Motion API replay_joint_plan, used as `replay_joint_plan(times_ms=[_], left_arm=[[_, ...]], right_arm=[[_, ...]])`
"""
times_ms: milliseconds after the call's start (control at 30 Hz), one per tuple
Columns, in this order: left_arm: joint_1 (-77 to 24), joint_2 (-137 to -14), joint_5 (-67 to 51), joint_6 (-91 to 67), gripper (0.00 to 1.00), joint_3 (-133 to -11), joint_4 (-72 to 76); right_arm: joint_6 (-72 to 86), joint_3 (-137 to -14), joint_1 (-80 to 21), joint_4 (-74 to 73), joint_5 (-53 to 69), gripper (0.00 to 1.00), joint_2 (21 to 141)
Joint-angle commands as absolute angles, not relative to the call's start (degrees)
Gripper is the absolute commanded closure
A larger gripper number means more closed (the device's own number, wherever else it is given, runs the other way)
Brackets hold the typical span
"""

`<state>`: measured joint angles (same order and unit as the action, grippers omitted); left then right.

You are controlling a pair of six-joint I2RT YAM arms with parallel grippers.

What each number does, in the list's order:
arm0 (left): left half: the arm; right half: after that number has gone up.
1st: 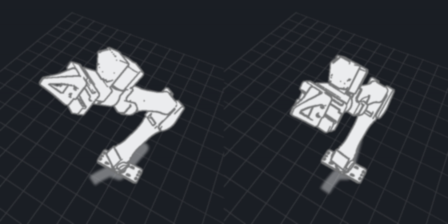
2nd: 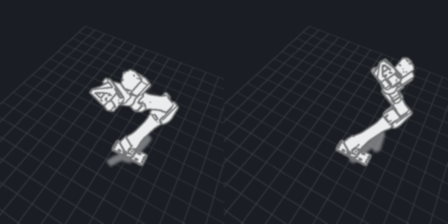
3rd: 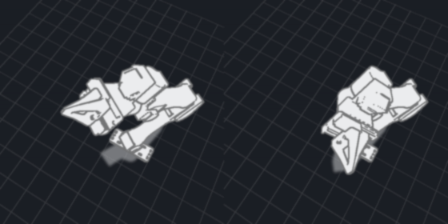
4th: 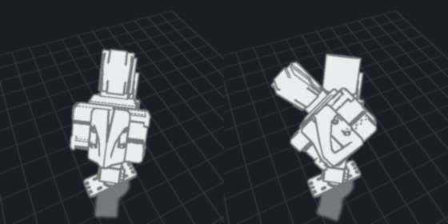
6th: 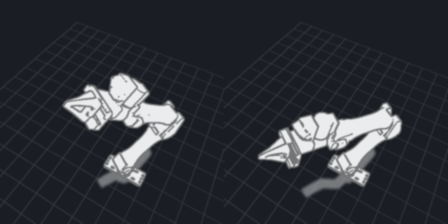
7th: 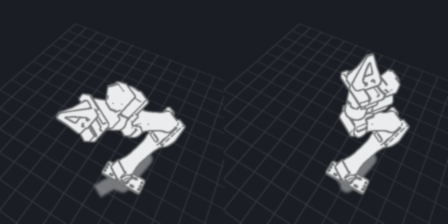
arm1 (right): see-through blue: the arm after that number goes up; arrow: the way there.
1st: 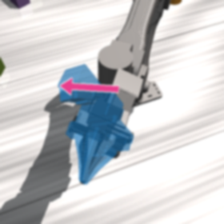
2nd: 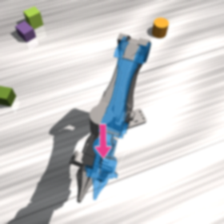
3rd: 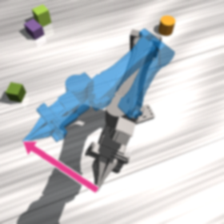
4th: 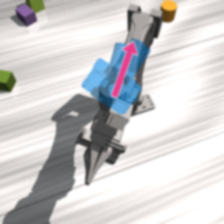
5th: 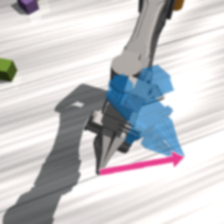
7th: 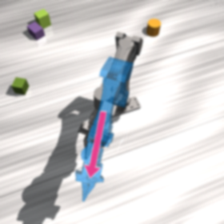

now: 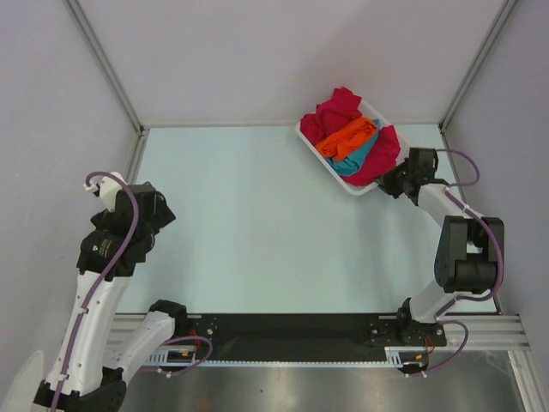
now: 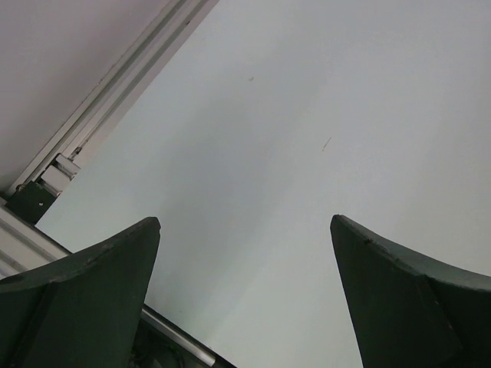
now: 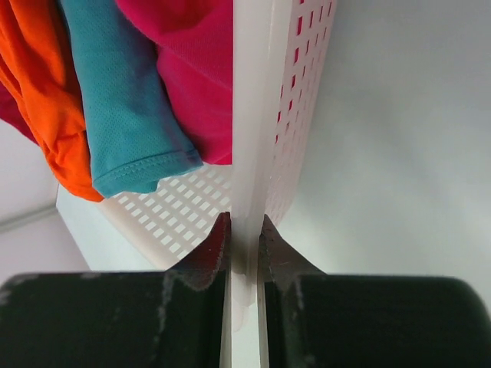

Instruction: Fold and stack the t-shirts

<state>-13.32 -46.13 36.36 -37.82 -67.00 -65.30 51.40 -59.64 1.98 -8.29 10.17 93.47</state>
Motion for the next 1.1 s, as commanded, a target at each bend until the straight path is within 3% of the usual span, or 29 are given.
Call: replay_joint_plan(times_ms=[0,767,1067], left_arm=[[-12.83,-46.49,34.19,-35.51,0.02,-66.36,-63.28],[-12.83,-46.32,28.48,-33.58,0.01,-63.37,-60.56],[-12.83,-45.88,27.77,-33.49,0.02,-63.54,-60.73]], right_arm=[[48.6,-57.05,6.93,-6.68,-1.48,1.0,87.72],[47.11,-43.69,27.33,-12.75,-12.13,1.0,61.62],[45.09,-43.06,28.65,-12.92,-6.07,1.0,64.77]])
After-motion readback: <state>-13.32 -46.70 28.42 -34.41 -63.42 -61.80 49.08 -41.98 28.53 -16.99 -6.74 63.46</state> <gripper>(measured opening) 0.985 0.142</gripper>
